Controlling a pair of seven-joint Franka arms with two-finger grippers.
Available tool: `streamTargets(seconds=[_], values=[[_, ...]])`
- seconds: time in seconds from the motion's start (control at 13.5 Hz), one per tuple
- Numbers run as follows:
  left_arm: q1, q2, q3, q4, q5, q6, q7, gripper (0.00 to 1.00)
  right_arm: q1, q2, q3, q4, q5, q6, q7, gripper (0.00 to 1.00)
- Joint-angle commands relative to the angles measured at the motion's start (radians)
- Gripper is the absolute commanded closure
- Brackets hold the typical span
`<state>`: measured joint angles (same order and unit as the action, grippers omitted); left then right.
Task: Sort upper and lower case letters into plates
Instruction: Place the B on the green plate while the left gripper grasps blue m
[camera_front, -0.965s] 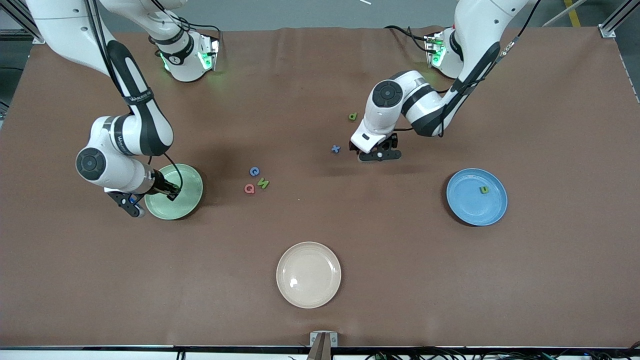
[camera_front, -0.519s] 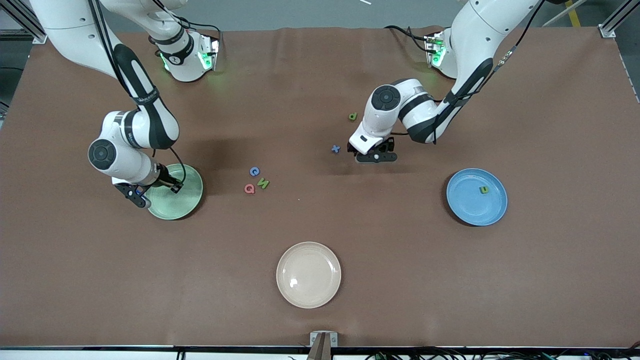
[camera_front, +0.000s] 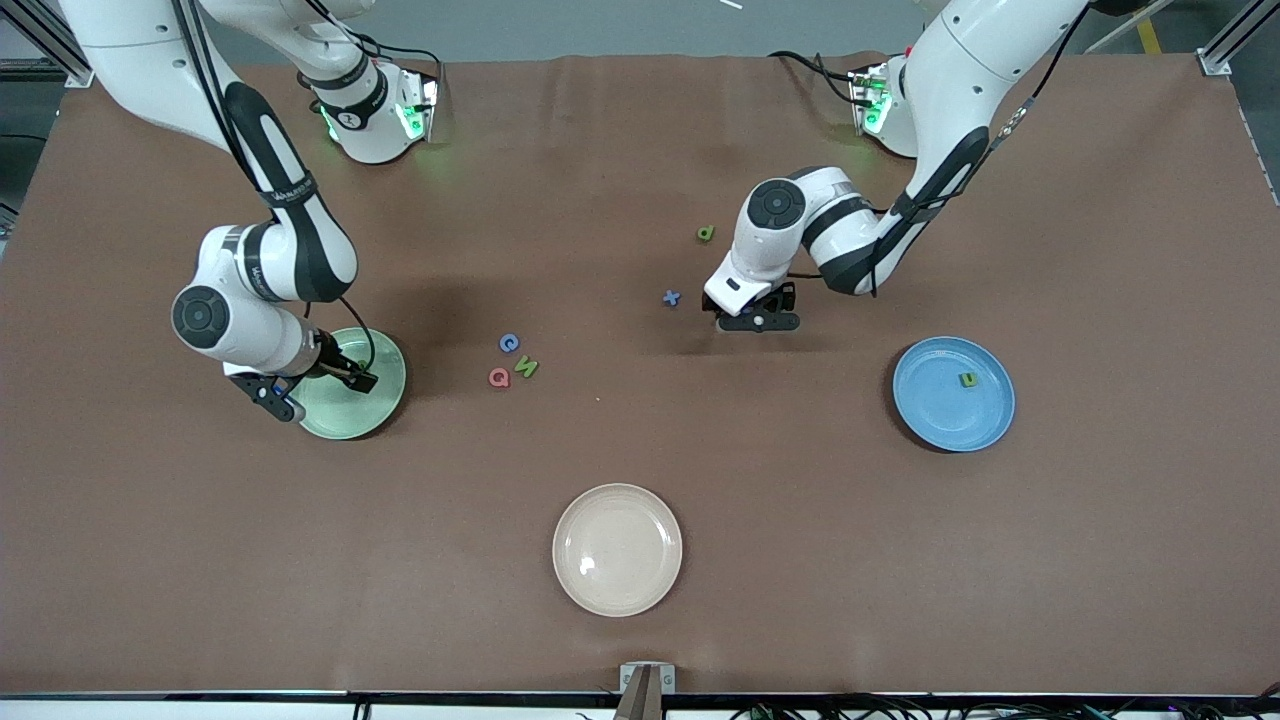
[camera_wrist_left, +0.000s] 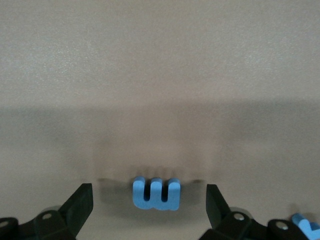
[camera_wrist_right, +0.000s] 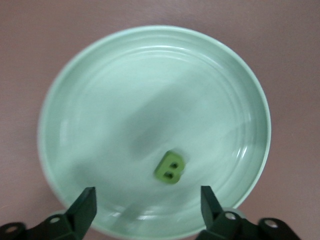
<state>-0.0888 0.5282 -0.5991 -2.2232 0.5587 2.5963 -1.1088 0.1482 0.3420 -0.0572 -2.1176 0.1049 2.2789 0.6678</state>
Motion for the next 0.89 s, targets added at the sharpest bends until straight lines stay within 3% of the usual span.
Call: streamTargets(seconds=[0.0, 0.3, 0.82], values=[[-0.009, 0.022, -0.001, 0.023, 0.029, 0.008, -0.071, 0.09, 0.085, -0.017, 0.002, 0.094, 0.01, -0.096, 0.134, 0.0], [-0.011, 0.03, -0.001, 0.028, 0.03, 0.008, -0.075, 0.34, 0.192, 0.043, 0.004, 0.102, 0.013, 0.011, 0.294, 0.0], [-0.009, 0.035, -0.001, 0.03, 0.047, 0.008, -0.074, 0.67, 0.307, 0.129, 0.004, 0.093, 0.015, 0.165, 0.443, 0.0]])
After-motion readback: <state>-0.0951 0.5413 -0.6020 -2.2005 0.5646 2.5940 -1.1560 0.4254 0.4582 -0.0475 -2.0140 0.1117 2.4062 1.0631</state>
